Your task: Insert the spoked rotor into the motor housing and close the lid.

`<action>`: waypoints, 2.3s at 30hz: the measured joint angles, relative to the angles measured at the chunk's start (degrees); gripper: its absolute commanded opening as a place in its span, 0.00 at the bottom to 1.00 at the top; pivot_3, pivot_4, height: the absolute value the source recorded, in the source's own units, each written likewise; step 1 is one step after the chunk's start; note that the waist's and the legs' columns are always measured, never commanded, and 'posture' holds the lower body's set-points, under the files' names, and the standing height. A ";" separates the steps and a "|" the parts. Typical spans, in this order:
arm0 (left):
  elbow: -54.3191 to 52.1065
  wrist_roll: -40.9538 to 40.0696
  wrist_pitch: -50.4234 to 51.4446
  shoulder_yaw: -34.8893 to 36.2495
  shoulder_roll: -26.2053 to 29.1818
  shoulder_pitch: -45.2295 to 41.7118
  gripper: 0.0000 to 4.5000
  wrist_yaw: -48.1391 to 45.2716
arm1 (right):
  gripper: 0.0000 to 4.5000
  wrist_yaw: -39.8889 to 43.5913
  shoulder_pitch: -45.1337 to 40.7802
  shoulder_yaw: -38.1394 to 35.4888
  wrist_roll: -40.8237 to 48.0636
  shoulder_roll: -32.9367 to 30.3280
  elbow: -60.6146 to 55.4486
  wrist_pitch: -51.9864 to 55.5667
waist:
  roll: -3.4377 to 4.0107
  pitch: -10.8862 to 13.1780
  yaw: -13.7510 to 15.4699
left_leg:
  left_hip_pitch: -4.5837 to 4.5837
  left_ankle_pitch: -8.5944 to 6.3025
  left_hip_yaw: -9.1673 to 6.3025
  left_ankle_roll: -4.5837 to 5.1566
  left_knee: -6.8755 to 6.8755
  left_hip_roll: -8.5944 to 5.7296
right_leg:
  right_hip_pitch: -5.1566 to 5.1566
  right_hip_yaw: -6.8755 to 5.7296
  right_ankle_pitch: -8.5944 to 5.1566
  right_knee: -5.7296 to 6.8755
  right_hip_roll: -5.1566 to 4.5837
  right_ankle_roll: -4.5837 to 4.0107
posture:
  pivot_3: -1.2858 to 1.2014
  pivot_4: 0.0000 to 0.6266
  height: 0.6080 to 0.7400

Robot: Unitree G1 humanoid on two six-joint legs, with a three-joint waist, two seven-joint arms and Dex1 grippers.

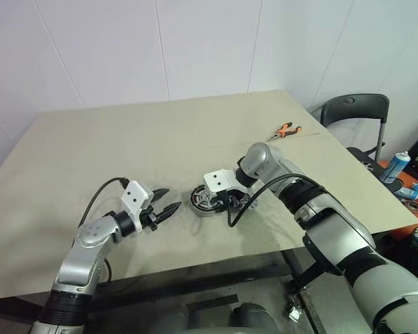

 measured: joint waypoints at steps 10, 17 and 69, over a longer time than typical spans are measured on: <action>1.44 -0.01 -0.25 0.11 0.16 -0.27 0.61 -1.00 | 0.38 6.39 3.98 -4.81 6.70 -7.43 -18.06 4.57 | 0.00 0.12 0.27 | -0.11 -0.06 0.00 -0.08 -0.04 0.00 | -0.04 -0.01 0.01 -0.21 -0.03 0.02 | 0.52 0.00 1.00; 1.52 -2.06 0.64 0.48 -0.51 -0.18 0.61 -1.34 | 0.38 -5.00 10.85 -20.85 17.62 -8.71 -33.73 36.91 | -0.07 0.13 1.23 | -0.13 -0.07 -0.01 -0.08 -0.10 0.00 | -0.02 -0.01 0.00 -0.36 -0.05 0.01 | 0.52 0.00 1.00; 3.97 -3.11 3.63 -0.03 0.82 -4.81 0.61 -4.15 | 0.38 -56.92 43.68 -63.52 45.17 10.02 -54.09 84.28 | -0.12 0.19 1.18 | -0.03 -0.07 0.15 -0.01 -0.49 0.00 | 0.16 -0.15 0.20 -0.96 -0.15 0.35 | 0.52 0.00 1.00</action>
